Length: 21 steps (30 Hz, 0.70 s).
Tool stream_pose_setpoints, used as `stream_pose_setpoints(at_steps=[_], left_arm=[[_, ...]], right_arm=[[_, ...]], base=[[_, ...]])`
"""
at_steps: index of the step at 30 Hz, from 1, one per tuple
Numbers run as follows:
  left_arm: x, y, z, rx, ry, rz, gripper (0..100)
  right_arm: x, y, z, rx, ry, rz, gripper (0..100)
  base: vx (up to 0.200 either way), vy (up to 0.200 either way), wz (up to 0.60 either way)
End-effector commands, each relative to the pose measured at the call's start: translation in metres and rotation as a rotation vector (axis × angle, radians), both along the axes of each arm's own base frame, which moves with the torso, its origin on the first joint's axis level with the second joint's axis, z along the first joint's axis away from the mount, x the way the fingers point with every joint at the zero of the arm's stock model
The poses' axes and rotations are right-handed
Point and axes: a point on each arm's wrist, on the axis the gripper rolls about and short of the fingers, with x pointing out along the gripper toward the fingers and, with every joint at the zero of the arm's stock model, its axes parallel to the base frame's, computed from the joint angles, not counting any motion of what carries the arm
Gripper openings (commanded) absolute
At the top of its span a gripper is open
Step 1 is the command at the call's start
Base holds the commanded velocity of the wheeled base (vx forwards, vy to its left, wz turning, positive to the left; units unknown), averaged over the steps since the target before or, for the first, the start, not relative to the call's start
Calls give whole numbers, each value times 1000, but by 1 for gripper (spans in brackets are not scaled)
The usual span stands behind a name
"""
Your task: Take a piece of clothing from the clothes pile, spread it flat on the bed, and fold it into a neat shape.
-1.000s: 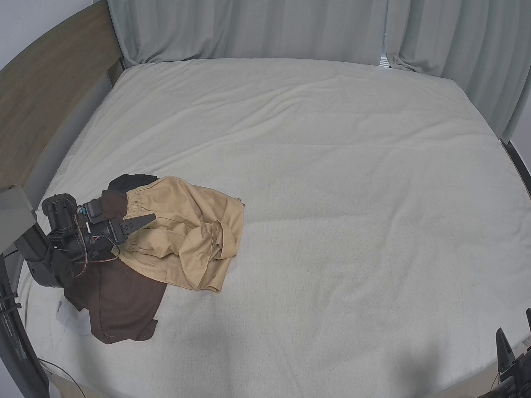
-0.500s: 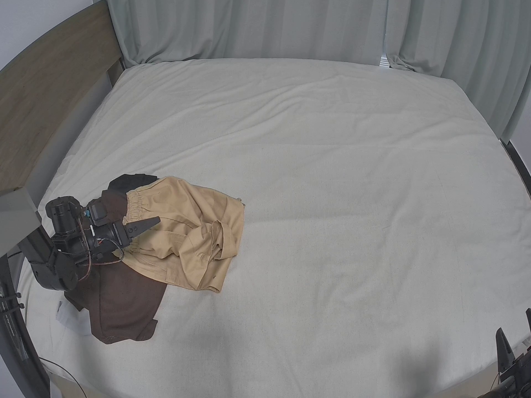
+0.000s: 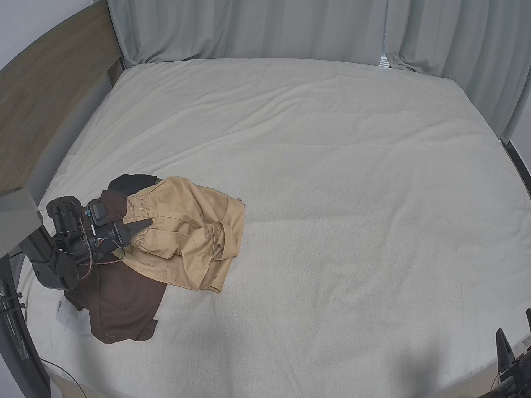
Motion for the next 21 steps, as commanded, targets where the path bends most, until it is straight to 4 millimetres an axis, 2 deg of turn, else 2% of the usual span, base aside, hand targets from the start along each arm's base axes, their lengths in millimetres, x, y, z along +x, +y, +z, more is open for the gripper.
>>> stream_pose_setpoints(at_steps=[1,10,21], left_arm=[[-2,0,5,-3,-7,-4,0],[-29,-9,47,-37,-56,-10,0],[-47,-13,63,-26,-112,-17,0]], right_arm=[[0,0,-5,0,1,0,100],[0,0,-5,0,1,0,100],[0,0,-5,0,1,0,100]], base=[[0,0,0],[0,0,0],[0,0,0]])
